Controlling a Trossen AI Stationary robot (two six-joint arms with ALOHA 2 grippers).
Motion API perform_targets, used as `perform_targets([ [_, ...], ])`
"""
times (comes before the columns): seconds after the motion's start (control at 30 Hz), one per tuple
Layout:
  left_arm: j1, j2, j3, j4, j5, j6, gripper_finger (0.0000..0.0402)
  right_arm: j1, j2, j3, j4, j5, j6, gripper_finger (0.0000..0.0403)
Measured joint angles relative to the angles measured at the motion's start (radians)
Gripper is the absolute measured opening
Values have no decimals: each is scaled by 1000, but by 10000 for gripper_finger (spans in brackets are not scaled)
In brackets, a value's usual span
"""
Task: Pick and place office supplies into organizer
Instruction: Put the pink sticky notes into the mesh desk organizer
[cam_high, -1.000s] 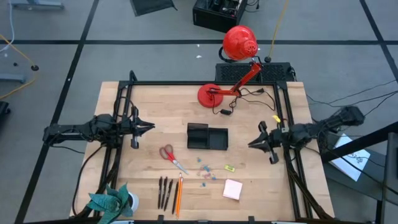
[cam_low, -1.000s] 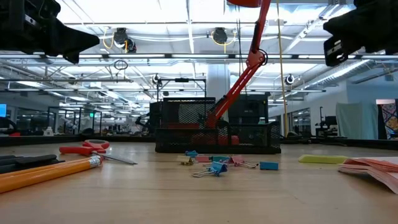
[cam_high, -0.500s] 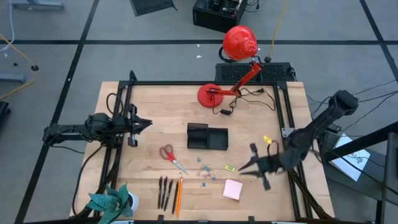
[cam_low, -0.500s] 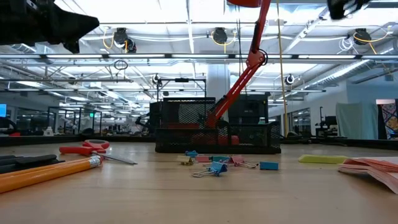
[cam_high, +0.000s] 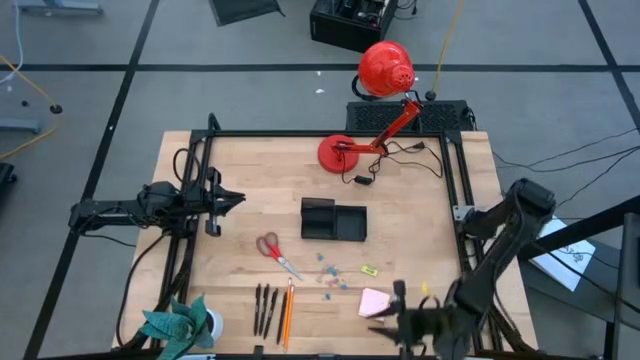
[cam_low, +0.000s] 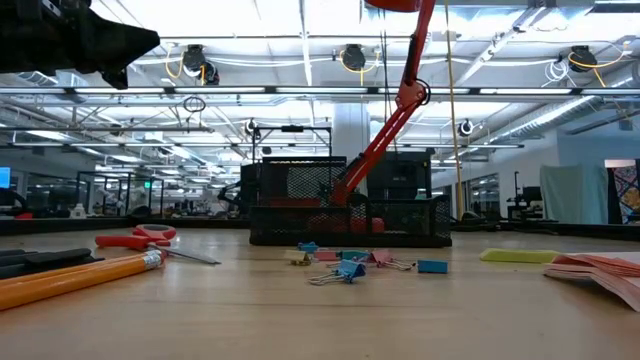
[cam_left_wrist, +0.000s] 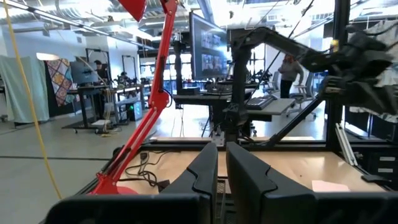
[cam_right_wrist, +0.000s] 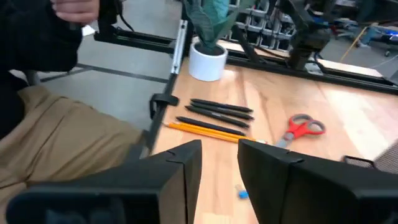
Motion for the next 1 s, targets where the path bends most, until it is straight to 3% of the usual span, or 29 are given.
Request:
perform_targets([
  [0.17, 0, 0, 0, -1, 0, 0, 42, 14, 129, 175, -177, 57, 91, 102],
  [0.37, 0, 0, 0, -16, 0, -4, 42, 10, 238, 317, -511, 67, 360, 102],
  [0.5, 0, 0, 0, -42, 0, 0, 42, -27, 315, 369, -581, -35, 467, 102],
  [0.63, 0, 0, 0, -56, 1, 0, 42, -71, 382, 462, -647, -215, 563, 102],
  [0.87, 0, 0, 0, -68, 1, 0, 42, -62, 510, 692, -1223, -377, 839, 78],
  [1.0, 0, 0, 0, -73, 1, -1, 42, -65, 562, 735, -1329, -406, 882, 55],
])
